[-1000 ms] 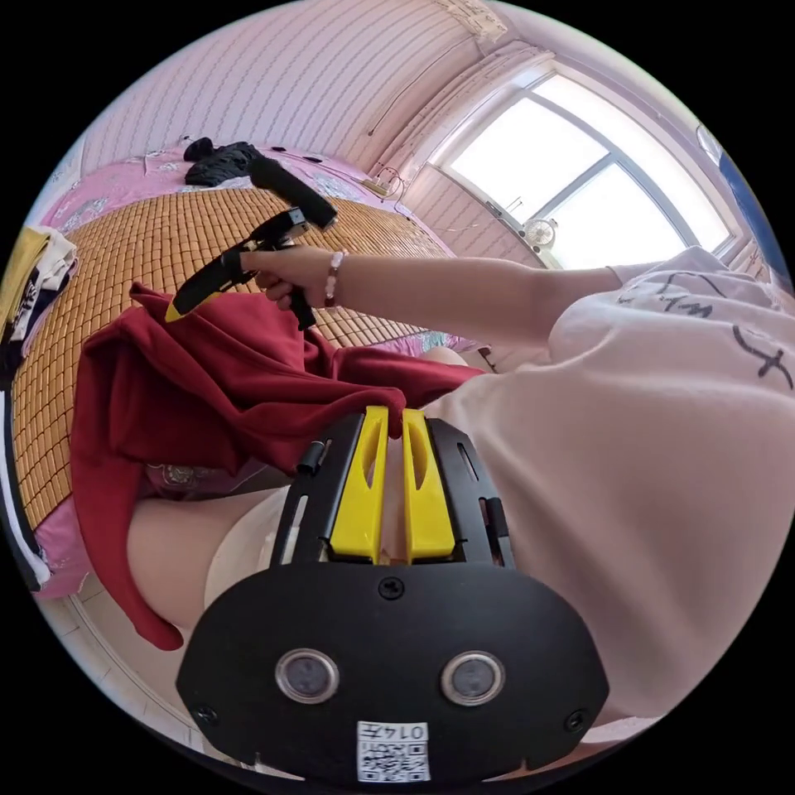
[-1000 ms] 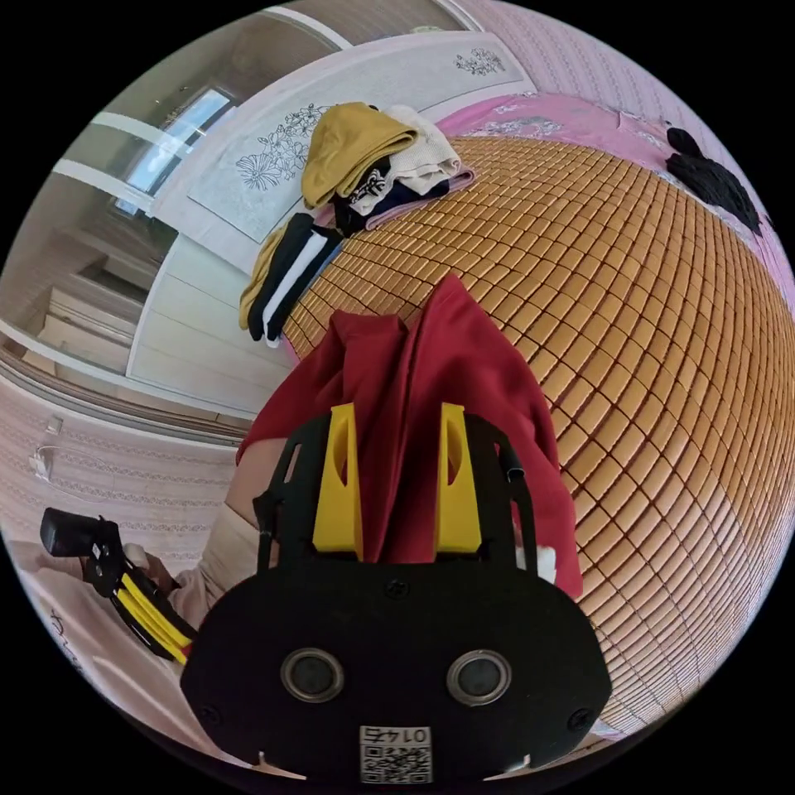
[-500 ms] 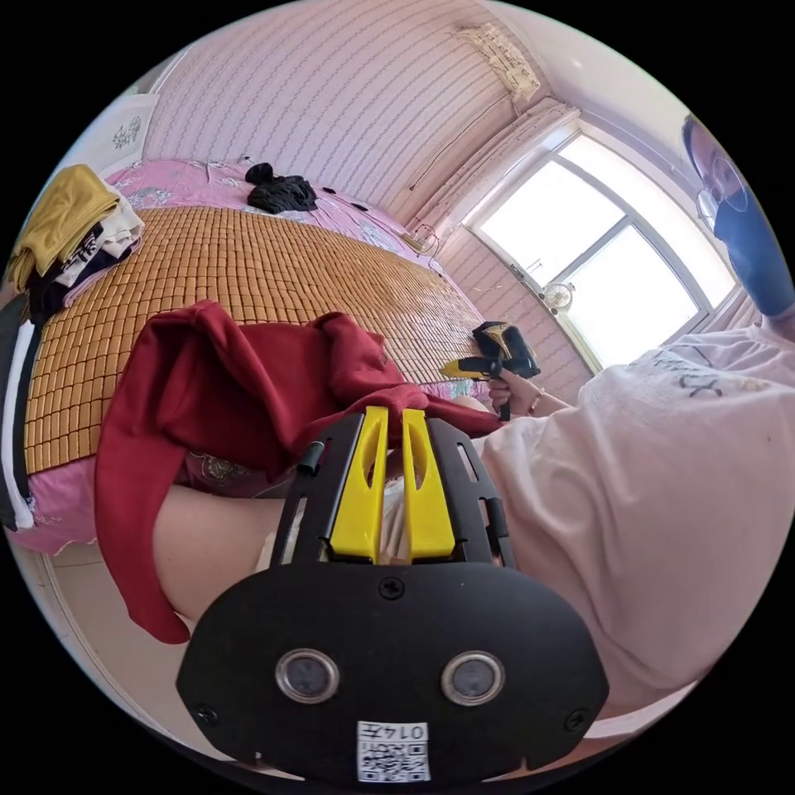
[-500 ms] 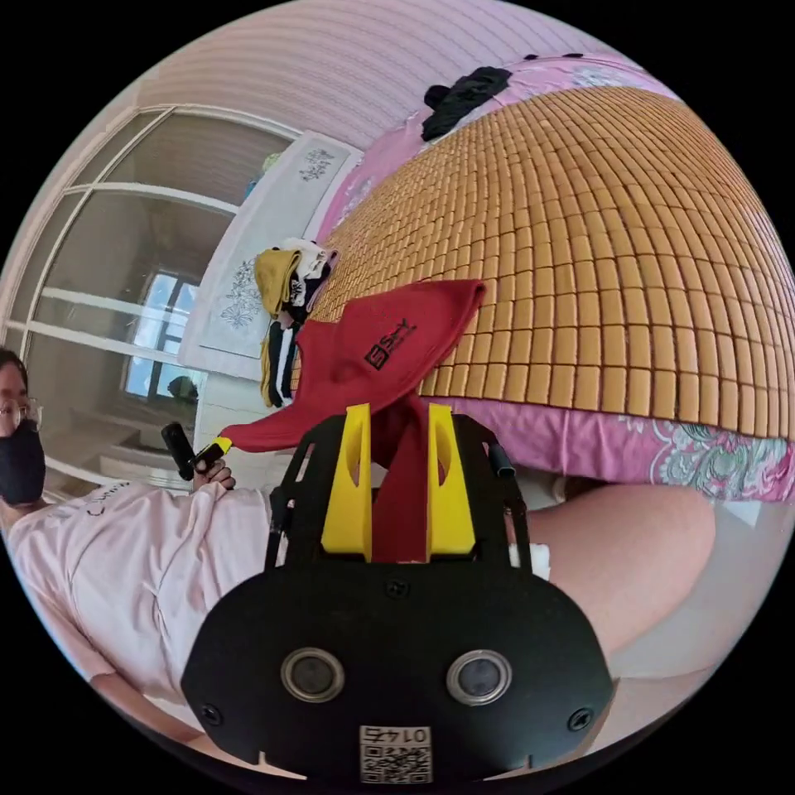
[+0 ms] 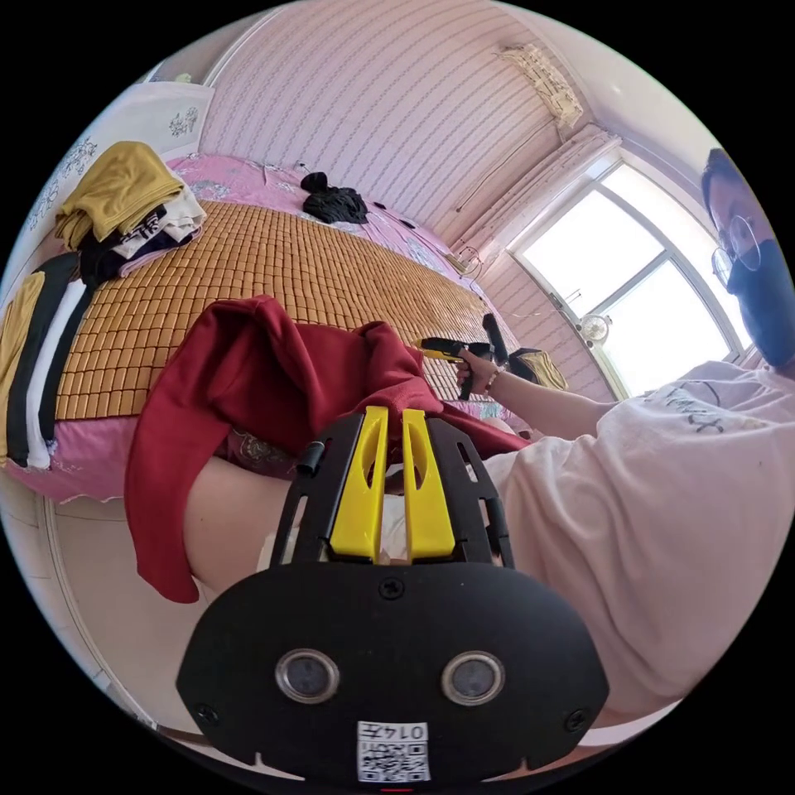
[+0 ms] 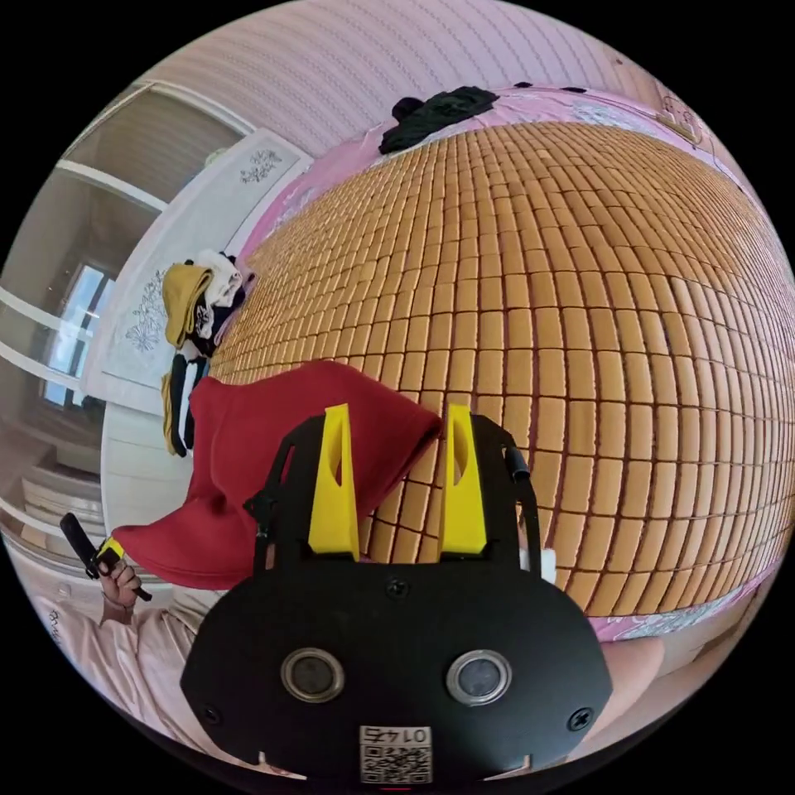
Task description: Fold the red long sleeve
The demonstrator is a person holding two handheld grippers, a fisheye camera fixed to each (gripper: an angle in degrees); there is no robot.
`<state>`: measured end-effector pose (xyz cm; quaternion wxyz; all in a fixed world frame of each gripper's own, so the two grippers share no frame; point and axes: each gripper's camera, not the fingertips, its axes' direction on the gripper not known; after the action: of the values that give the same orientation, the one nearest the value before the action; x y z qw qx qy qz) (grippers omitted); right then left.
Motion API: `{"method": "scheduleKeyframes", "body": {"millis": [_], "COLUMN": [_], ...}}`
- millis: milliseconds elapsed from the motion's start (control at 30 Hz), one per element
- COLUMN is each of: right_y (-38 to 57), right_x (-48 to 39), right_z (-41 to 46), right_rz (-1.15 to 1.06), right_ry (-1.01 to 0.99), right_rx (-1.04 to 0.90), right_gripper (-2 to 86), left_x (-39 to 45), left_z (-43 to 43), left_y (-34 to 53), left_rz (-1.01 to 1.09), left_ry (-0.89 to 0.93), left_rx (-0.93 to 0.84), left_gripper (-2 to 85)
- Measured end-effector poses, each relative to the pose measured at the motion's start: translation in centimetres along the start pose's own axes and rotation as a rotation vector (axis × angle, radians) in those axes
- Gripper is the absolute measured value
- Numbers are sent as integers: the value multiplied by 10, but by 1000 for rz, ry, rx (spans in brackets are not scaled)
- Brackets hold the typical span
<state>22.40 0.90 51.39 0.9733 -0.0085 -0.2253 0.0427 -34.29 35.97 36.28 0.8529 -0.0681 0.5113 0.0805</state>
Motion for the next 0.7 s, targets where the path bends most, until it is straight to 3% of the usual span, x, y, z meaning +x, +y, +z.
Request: {"method": "scheduleKeyframes", "body": {"millis": [67, 200, 700], "right_y": [6, 12, 53], "right_x": [-29, -48, -40], "right_z": [5, 18, -3], "right_rz": [-158, -277, -251], "right_ry": [170, 280, 111], "right_rx": [28, -21, 22], "right_gripper": [119, 114, 47], "left_x": [-5, -15, -70], "left_z": [-3, -6, -4], "left_y": [-2, -5, -11], "left_rz": [-17, -15, -113], "left_ry": [0, -22, -43], "left_rx": [11, 15, -43], "left_gripper": [16, 20, 17]}}
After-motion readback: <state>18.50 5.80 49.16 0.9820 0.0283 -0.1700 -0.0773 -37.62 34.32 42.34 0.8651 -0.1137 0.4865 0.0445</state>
